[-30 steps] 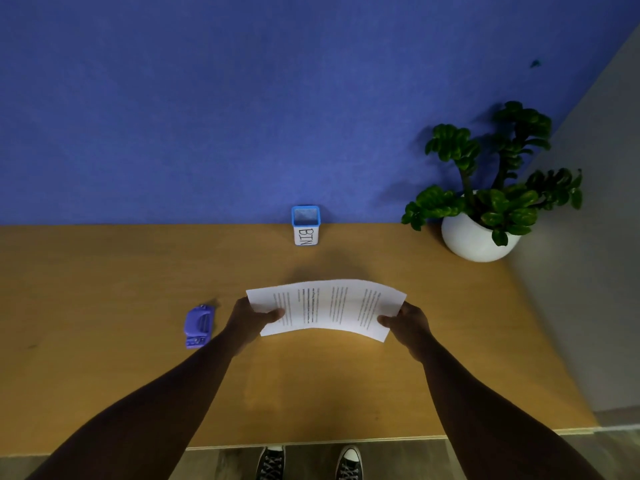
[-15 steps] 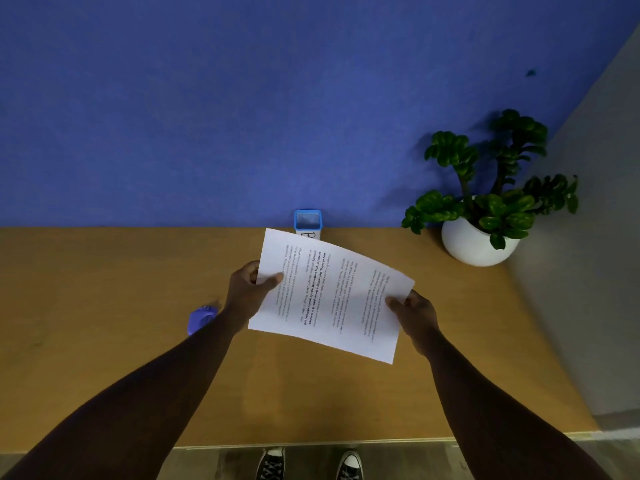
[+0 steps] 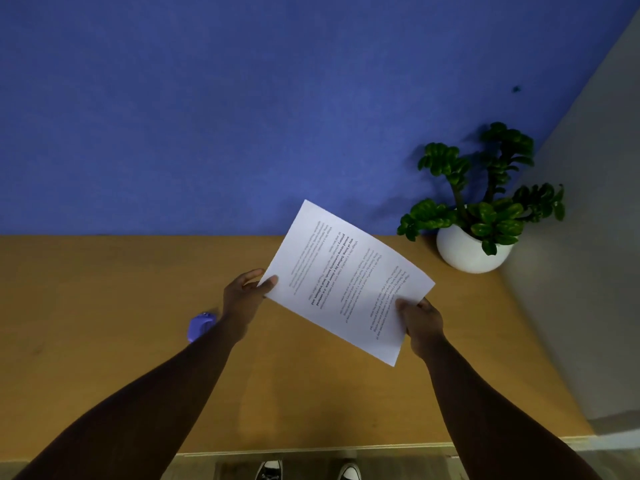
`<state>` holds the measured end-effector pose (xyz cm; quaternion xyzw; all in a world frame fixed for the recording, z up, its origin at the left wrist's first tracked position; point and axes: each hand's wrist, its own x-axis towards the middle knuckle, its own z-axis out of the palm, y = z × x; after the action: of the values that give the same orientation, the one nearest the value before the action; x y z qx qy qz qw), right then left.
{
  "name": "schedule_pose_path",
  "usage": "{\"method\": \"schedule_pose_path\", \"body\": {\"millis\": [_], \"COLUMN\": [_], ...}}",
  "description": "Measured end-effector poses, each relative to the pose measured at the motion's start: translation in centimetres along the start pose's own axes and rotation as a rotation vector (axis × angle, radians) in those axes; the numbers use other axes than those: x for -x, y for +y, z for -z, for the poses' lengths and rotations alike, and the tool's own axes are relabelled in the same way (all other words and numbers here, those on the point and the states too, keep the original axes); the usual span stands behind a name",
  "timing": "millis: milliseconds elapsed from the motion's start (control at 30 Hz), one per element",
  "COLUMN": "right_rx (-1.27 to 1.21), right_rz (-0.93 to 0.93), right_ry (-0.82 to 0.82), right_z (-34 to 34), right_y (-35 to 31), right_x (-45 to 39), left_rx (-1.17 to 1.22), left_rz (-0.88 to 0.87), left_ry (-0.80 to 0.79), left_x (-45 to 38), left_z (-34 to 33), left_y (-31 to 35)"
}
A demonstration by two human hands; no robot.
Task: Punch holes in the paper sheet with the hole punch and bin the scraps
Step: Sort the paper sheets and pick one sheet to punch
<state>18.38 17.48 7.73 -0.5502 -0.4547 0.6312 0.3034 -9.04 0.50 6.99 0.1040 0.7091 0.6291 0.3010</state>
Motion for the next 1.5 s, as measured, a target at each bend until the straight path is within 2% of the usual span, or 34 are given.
{"method": "schedule_pose_path", "body": {"millis": [167, 367, 533, 733, 900, 1033, 1167, 1300, 1500], "right_rx": [-0.107, -0.204, -0.257, -0.075, -0.016, 0.089, 0.133, 0.267, 0.423], "right_rz": [-0.074, -0.152, -0.193, -0.215, -0.158, -0.053, -0.035, 0.047, 0.122], "right_ry": [0.028, -0.025, -0.172, -0.203, -0.156, -0.157, -0.17, -0.186, -0.163], "right_z": [-0.8, -2.0, -3.0, -3.2, -3.2, -3.1, -3.6, -4.1, -4.3], "right_y": [0.0, 0.1, 0.0, -1.2, -2.0, -2.2, -1.8, -1.6, -1.1], "right_x": [0.4, 0.9, 0.9, 0.2, -0.4, -0.6, -1.3, -1.6, -1.8], "left_rx": [0.159, 0.147, 0.1, 0.012, -0.043, -0.101, -0.184, -0.254, -0.232], "left_rz": [0.037, 0.0, -0.043, -0.093, -0.148, -0.261, -0.328, -0.346, -0.316], "left_ry": [-0.087, -0.166, -0.214, -0.218, -0.255, -0.318, -0.369, -0.393, -0.356], "left_x": [1.0, 1.6, 1.6, 0.8, -0.2, -0.4, -0.2, -0.1, 0.2], "left_z": [-2.1, -4.0, -4.7, -4.4, -3.6, -3.1, -3.0, -3.2, -3.2], "left_y": [0.5, 1.1, 1.3, 1.9, 3.0, 3.7, 4.0, 3.5, 2.2]}}
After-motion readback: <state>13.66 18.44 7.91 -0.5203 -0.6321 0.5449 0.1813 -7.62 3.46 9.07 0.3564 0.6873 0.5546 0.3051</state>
